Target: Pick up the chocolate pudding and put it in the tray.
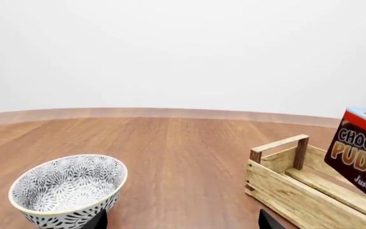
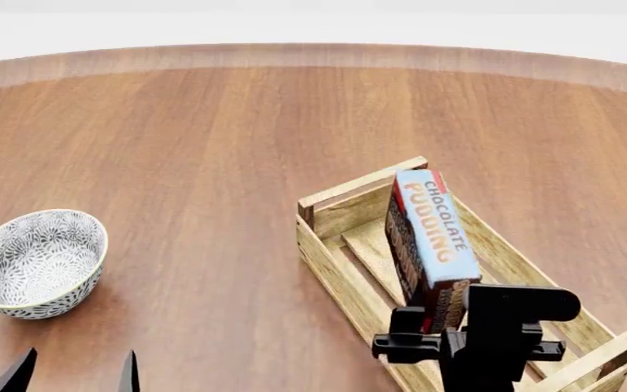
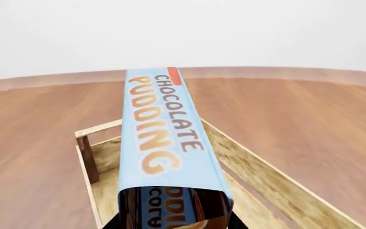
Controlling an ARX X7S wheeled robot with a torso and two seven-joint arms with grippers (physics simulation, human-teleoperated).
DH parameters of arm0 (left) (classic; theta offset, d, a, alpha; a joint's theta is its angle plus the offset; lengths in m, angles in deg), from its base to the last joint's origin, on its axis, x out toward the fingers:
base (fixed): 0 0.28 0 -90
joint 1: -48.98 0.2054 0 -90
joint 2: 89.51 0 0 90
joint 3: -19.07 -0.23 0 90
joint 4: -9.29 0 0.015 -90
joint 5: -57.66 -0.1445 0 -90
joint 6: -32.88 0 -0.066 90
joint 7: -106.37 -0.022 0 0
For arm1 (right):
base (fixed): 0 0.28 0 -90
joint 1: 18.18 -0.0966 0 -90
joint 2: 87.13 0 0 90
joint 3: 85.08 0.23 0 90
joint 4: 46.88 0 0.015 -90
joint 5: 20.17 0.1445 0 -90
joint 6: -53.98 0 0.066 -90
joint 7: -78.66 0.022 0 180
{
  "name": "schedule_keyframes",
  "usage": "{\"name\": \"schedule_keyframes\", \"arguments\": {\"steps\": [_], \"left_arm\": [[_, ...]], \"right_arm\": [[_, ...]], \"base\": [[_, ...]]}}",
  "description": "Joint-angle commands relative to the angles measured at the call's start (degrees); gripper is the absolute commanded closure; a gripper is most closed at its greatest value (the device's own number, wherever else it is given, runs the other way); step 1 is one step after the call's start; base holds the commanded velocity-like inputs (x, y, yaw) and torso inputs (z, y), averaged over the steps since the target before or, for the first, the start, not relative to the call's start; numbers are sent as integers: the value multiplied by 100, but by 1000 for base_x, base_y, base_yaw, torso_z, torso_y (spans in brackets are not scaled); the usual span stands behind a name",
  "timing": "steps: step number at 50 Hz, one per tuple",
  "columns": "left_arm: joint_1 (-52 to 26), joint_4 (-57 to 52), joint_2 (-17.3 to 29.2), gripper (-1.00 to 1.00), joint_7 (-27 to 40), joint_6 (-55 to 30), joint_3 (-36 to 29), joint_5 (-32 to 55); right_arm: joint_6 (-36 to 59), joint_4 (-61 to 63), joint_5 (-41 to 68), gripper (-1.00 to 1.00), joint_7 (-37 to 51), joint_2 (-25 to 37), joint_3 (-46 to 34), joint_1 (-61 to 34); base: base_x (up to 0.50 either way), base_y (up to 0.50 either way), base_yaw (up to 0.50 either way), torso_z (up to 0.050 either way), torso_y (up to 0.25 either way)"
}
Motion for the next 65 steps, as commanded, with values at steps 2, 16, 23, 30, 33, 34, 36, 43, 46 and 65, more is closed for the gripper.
{"name": "schedule_keyframes", "arguments": {"steps": [2, 16, 23, 30, 33, 34, 36, 43, 46, 65], "left_arm": [[-5, 1, 22, -100, 17, 17, -26, 14], [-22, 7, 37, -100, 43, 10, -62, 24], [-42, 78, 37, -100, 33, 57, -75, 30], [-37, 50, 50, -100, 49, 41, -89, 48], [-45, 75, 45, -100, 49, 54, -96, 44], [-51, 75, 45, -100, 52, 50, -102, 40], [-52, 88, 45, -100, 49, 62, -106, 44], [-62, 91, 51, -100, 68, 62, -124, 40], [-55, 81, 55, -100, 77, 63, -134, 36], [-83, 143, 71, -100, 98, 88, -176, 43]], "right_arm": [[-514, -860, -256, 100, 101, -35, 159, -290], [-1717, -2565, -793, 100, 596, -156, 65, -846], [-2298, -3482, -955, 100, 665, -277, -1, -1148], [-2446, -3749, -1022, 100, 659, -317, 70, -1228], [-2437, -3746, -1052, 100, 659, -320, 108, -1209], [-2423, -3748, -1037, 100, 619, -317, 140, -1214], [-2425, -3750, -1074, 100, 619, -319, 165, -1211], [-2421, -3753, -1146, 100, 560, -337, 297, -1191], [-2395, -3755, -1186, 100, 537, -345, 362, -1179], [-2322, -3761, -1623, 100, 489, -432, 852, -1092]], "base": [[0, 0, 0, 0, 5], [0, 0, 0, 0, 0], [0, 0, 0, 0, 0], [0, 0, 0, 0, 0], [0, 0, 0, 0, 0], [0, 0, 0, 0, 0], [0, 0, 0, 0, 0], [0, 0, 0, 0, 1], [0, 0, 0, 0, 0], [0, 0, 0, 0, 0]]}}
